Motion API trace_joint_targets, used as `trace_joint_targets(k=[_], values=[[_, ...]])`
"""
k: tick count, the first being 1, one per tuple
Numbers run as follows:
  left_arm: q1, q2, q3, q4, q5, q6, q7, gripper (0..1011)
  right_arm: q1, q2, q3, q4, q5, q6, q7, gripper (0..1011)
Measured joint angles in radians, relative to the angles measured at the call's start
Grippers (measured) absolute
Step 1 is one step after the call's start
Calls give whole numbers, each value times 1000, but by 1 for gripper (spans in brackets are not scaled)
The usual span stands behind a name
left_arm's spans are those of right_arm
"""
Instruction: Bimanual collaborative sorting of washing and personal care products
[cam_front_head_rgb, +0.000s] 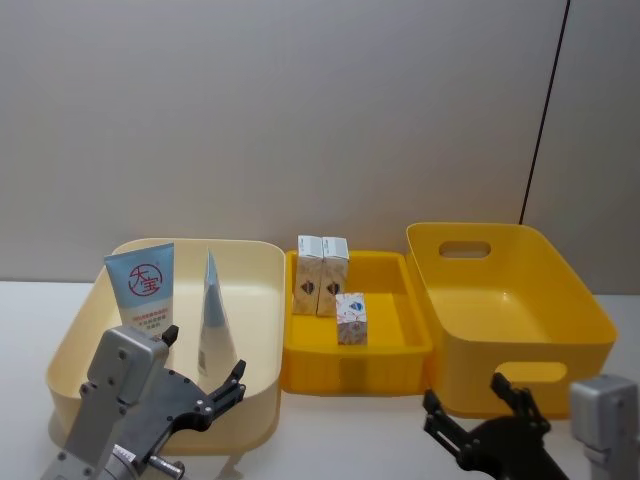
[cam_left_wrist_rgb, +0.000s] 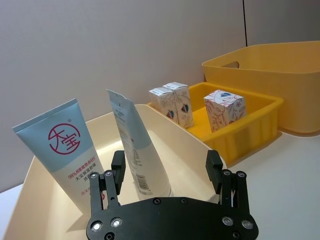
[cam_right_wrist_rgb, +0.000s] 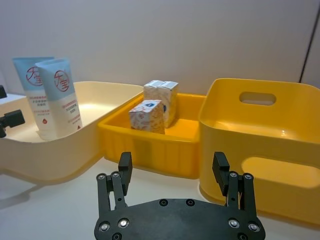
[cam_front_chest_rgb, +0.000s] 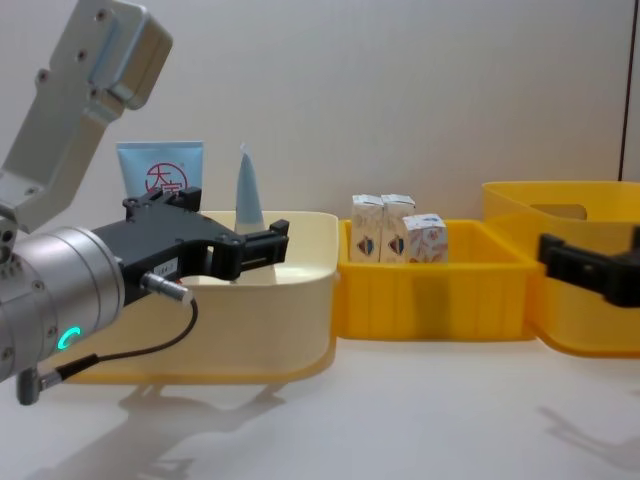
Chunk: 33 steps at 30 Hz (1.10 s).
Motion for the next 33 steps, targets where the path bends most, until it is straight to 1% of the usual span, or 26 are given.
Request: trace_joint_targets(k=[3, 5, 8, 9, 11, 12, 14, 20, 23, 26, 29, 30, 32, 33], values=[[0, 0, 0, 0, 0, 0, 0, 1003, -19, 0, 19, -2, 21, -26, 9, 1001], [0, 0, 0, 0, 0, 0, 0, 1003, -44, -2, 41, -2, 45, -64, 24, 1001], [0, 0, 0, 0, 0, 0, 0, 1003, -61, -4, 55, -2, 60, -90, 36, 1001], [0, 0, 0, 0, 0, 0, 0, 1003, -69, -6, 62, -2, 70, -110, 44, 1001], [0, 0, 0, 0, 0, 0, 0, 1003, -82, -10, 69, -1, 81, -133, 55, 1001], [0, 0, 0, 0, 0, 0, 0, 1003, -82, -10, 69, -1, 81, -133, 55, 1001], [0, 0, 0, 0, 0, 0, 0, 1003, -96, -16, 76, 0, 92, -161, 68, 1001], [0, 0, 0, 0, 0, 0, 0, 1003, -112, -24, 79, 0, 102, -183, 82, 1001], [0, 0, 0, 0, 0, 0, 0, 1003, -115, -23, 79, -5, 104, -182, 92, 1001], [0, 0, 0, 0, 0, 0, 0, 1003, -110, -17, 78, -14, 108, -166, 103, 1001], [0, 0, 0, 0, 0, 0, 0, 1003, -93, -6, 77, -29, 112, -127, 113, 1001], [0, 0, 0, 0, 0, 0, 0, 1003, -80, -1, 77, -35, 115, -98, 118, 1001], [0, 0, 0, 0, 0, 0, 0, 1003, -65, 5, 76, -42, 118, -71, 122, 1001], [0, 0, 0, 0, 0, 0, 0, 1003, -44, 12, 76, -49, 122, -36, 124, 1001]])
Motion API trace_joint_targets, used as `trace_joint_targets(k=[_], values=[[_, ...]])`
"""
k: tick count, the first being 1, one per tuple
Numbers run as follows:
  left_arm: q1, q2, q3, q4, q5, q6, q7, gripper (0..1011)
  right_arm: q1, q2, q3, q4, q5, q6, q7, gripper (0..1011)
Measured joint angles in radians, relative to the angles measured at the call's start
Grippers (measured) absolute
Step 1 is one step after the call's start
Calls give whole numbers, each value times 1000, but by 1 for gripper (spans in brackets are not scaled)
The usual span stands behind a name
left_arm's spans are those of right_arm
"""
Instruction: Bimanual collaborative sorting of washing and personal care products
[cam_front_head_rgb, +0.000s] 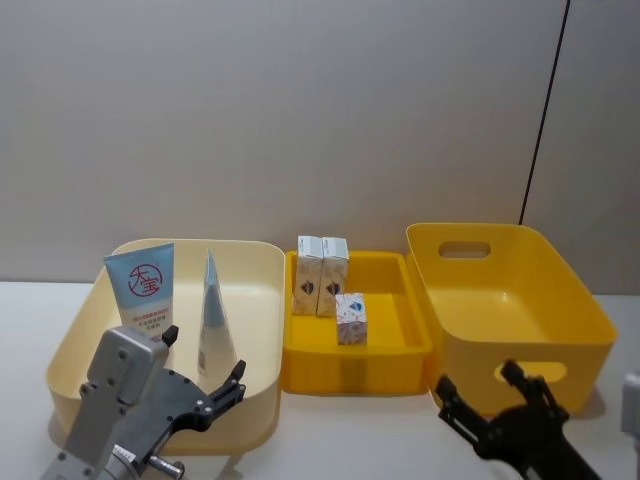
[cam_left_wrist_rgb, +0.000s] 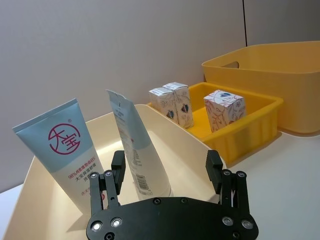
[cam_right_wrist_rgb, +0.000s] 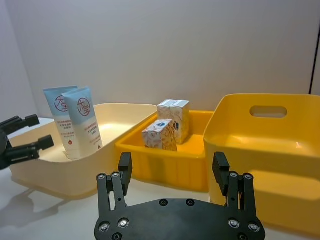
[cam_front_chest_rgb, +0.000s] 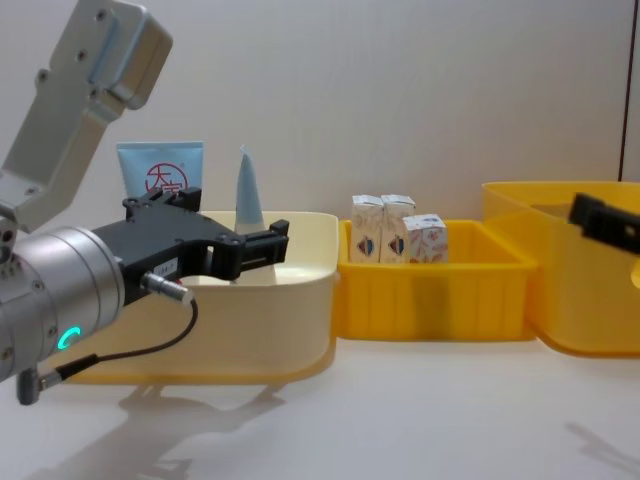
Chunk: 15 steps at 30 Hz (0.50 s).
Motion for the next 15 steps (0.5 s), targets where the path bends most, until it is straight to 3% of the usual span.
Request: trace_joint_targets(k=[7, 13, 14, 15], values=[[0, 0, 0, 0, 0, 0, 0, 1003, 97, 23, -11, -11, 8, 134, 3, 1001], [0, 0, 0, 0, 0, 0, 0, 1003, 201, 41, -41, -1, 4, 289, -2, 1001], [0, 0, 0, 0, 0, 0, 0, 1002, 201, 41, -41, -1, 4, 289, -2, 1001], [0, 0, 0, 0, 0, 0, 0, 1003, 235, 44, -53, 6, 0, 339, -5, 1001]])
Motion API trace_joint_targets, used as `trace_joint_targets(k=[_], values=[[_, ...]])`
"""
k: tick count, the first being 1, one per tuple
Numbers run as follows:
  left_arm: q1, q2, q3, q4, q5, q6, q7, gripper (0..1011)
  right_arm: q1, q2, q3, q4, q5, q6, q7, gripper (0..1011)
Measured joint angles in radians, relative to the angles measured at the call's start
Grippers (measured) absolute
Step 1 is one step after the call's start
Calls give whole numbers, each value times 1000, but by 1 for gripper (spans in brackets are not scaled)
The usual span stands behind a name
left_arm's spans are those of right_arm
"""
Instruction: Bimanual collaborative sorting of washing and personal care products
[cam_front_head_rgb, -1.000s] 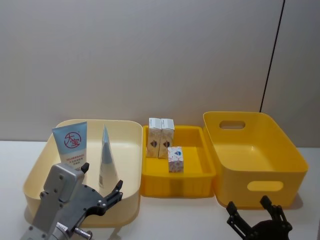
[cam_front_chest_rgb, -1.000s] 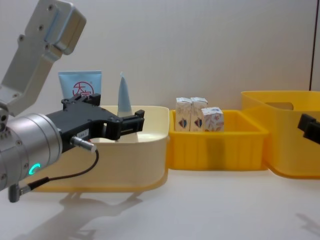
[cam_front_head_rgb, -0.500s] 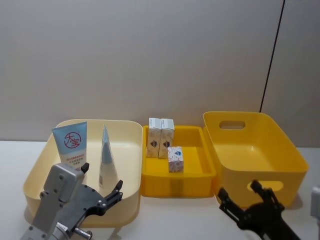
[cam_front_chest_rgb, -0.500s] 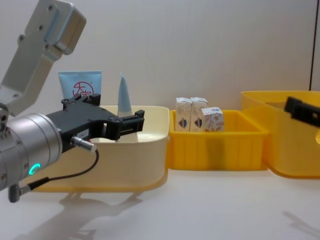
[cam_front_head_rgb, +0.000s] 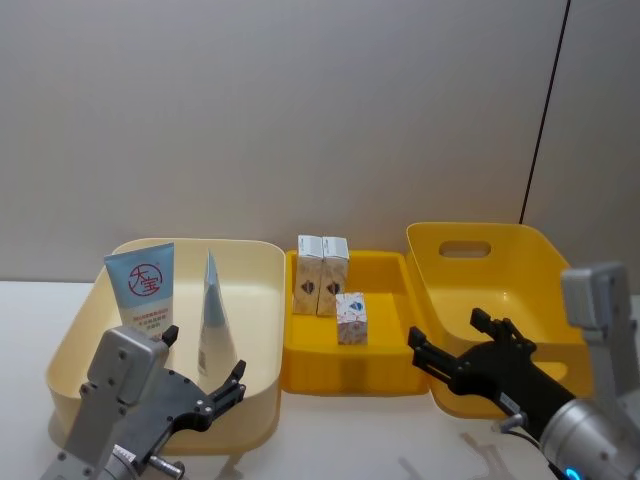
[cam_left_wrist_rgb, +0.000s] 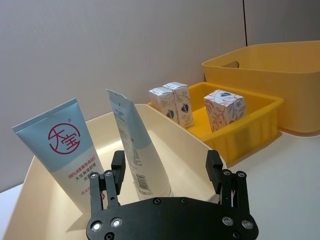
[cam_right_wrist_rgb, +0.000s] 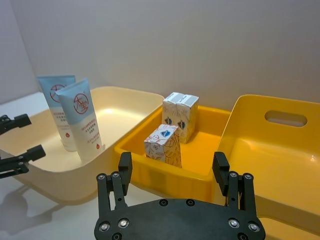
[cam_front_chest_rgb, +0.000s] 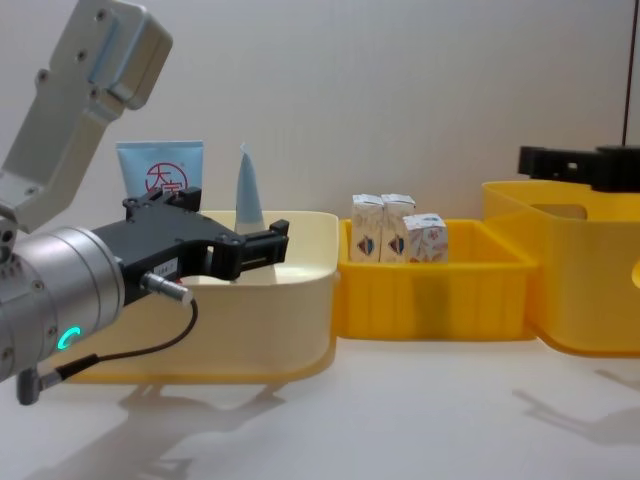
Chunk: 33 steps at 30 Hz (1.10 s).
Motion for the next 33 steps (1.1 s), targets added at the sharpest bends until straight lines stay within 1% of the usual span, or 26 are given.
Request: trace_joint_targets(k=[1, 2, 3, 4, 5, 8, 10, 11, 12, 15, 17, 20, 21, 22, 24, 27, 28, 29, 32, 33], values=[[0, 0, 0, 0, 0, 0, 0, 1003, 0, 0, 0, 0, 0, 0, 0, 1001], [0, 0, 0, 0, 0, 0, 0, 1003, 20, 1, -8, 5, -3, 37, -3, 1001], [0, 0, 0, 0, 0, 0, 0, 1003, 30, 1, -13, 7, -5, 53, -3, 1001], [0, 0, 0, 0, 0, 0, 0, 1003, 52, 1, -24, 12, -8, 86, -5, 1001], [0, 0, 0, 0, 0, 0, 0, 1003, 52, 1, -24, 12, -8, 86, -5, 1001], [0, 0, 0, 0, 0, 0, 0, 1003, 103, -3, -50, 28, -16, 172, -13, 1001], [0, 0, 0, 0, 0, 0, 0, 1003, 122, -7, -61, 35, -21, 206, -17, 1001], [0, 0, 0, 0, 0, 0, 0, 1003, 140, -12, -72, 43, -26, 243, -22, 1001], [0, 0, 0, 0, 0, 0, 0, 1003, 150, -15, -78, 48, -28, 260, -24, 1001], [0, 0, 0, 0, 0, 0, 0, 1003, 182, -28, -99, 65, -37, 314, -35, 1001], [0, 0, 0, 0, 0, 0, 0, 1002, 225, -51, -127, 92, -51, 380, -53, 1001], [0, 0, 0, 0, 0, 0, 0, 1003, 255, -72, -149, 114, -62, 419, -66, 1001], [0, 0, 0, 0, 0, 0, 0, 1003, 272, -84, -159, 127, -69, 443, -76, 1001], [0, 0, 0, 0, 0, 0, 0, 1003, 272, -84, -159, 127, -69, 443, -76, 1001], [0, 0, 0, 0, 0, 0, 0, 1003, 305, -110, -182, 155, -84, 474, -93, 1001], [0, 0, 0, 0, 0, 0, 0, 1003, 325, -126, -194, 173, -95, 491, -106, 1001], [0, 0, 0, 0, 0, 0, 0, 1003, 341, -138, -202, 190, -103, 497, -116, 1001], [0, 0, 0, 0, 0, 0, 0, 1003, 341, -138, -202, 190, -103, 497, -116, 1001], [0, 0, 0, 0, 0, 0, 0, 1003, 380, -168, -219, 234, -127, 502, -142, 1001], [0, 0, 0, 0, 0, 0, 0, 1003, 380, -168, -219, 234, -127, 502, -142, 1001]])
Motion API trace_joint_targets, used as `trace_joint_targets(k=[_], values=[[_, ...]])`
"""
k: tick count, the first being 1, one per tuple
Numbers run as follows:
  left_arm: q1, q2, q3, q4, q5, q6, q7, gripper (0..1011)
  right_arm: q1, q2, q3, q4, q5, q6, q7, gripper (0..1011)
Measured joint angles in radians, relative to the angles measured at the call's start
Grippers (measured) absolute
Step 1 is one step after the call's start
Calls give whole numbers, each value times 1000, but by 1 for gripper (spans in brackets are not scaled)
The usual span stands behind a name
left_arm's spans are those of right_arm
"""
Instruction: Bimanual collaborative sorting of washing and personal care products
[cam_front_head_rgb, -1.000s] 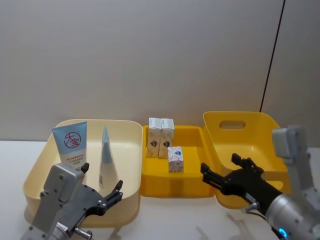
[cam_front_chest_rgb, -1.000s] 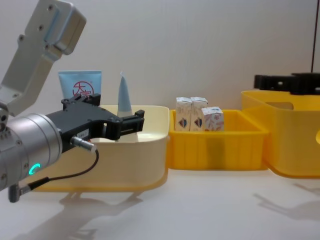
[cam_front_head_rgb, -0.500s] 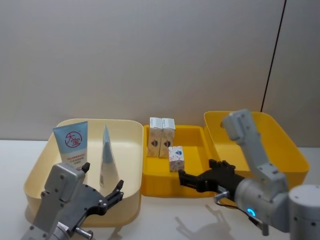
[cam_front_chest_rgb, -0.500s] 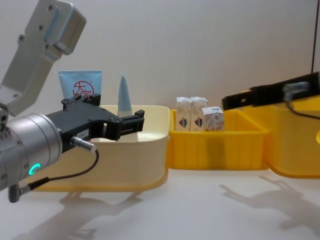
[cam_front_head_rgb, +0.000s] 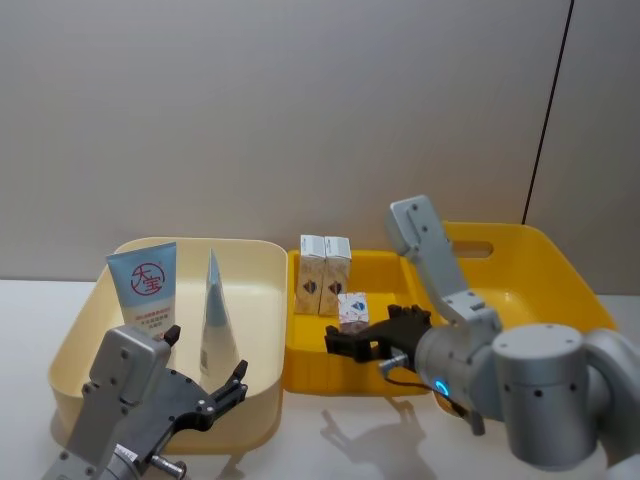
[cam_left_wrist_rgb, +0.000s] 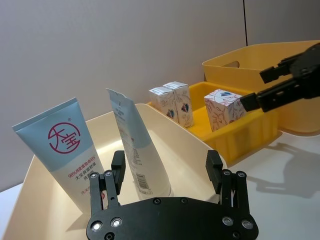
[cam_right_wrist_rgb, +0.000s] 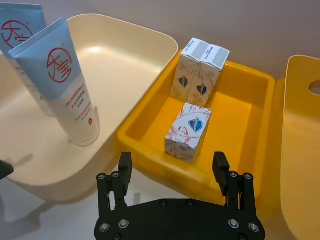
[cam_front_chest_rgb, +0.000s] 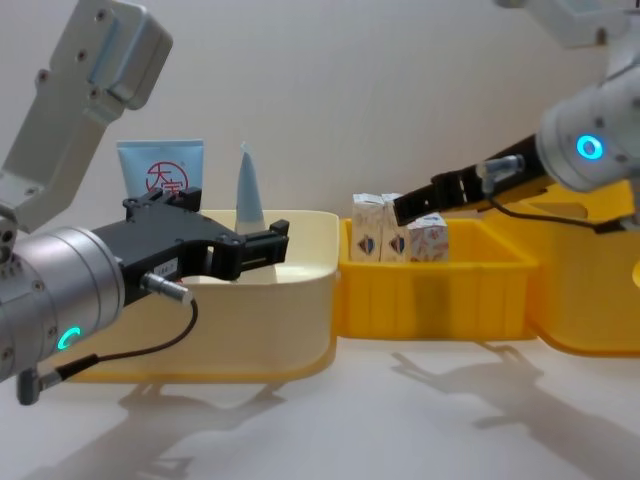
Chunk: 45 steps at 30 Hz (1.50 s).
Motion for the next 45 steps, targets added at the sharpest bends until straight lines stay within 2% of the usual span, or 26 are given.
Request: trace_joint_targets(k=[7, 14, 35, 45], values=[[0, 0, 0, 0, 0, 0, 0, 1003, 41, -35, -3, 59, -26, -13, -38, 1001], [0, 0, 0, 0, 0, 0, 0, 1003, 71, -66, 12, 129, -37, -37, -64, 1001], [0, 0, 0, 0, 0, 0, 0, 1003, 150, -148, 35, 345, -37, -92, -61, 1001], [0, 0, 0, 0, 0, 0, 0, 1003, 174, -178, 42, 408, -36, -111, -58, 1001]])
